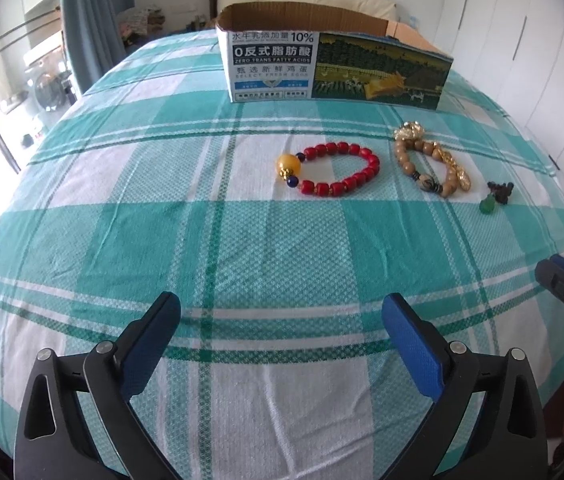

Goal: Organize jewelry
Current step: 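Move left tool to the red bead bracelet while right tool approaches the jade pendant, then grasp the red bead bracelet with left tool while right grasps the jade pendant tassel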

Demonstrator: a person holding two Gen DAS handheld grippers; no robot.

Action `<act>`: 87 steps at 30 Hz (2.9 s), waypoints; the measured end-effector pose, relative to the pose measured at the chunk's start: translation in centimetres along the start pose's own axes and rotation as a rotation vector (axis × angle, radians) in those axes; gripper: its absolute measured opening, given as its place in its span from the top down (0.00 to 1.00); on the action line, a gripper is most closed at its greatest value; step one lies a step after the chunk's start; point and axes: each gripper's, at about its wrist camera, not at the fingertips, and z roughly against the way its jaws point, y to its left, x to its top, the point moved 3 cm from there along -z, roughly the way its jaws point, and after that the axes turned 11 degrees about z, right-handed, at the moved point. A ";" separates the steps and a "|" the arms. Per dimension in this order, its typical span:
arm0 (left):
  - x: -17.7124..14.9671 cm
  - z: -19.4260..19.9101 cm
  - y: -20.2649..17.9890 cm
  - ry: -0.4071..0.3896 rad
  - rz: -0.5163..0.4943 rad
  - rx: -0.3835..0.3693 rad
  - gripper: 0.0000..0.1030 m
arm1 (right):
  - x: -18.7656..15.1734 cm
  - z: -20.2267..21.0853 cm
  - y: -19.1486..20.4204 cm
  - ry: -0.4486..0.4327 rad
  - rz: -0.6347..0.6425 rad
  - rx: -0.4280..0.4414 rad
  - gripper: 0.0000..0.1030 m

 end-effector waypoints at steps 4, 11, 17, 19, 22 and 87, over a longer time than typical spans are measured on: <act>3.0 0.0 0.4 -0.034 0.055 -0.019 0.04 | 0.0 -0.1 -0.2 0.001 -0.003 0.004 0.50; 6.3 -2.2 -0.1 -0.030 0.070 0.005 0.09 | 0.4 0.1 -0.8 -0.006 -0.010 0.002 0.50; 7.0 -4.0 -0.1 -0.021 0.066 0.042 0.10 | 2.4 -0.5 -1.9 -0.027 -0.016 0.011 0.50; 7.1 -4.6 0.0 -0.012 0.064 0.057 0.11 | 3.4 -1.1 -2.1 -0.030 -0.021 0.032 0.50; 6.9 -5.5 0.3 0.016 0.068 0.079 0.16 | 4.6 -2.6 -2.4 -0.010 -0.026 0.056 0.50; 5.7 2.4 -2.1 -0.040 0.027 -0.129 0.85 | 7.6 2.5 0.9 -0.050 0.214 -0.140 0.91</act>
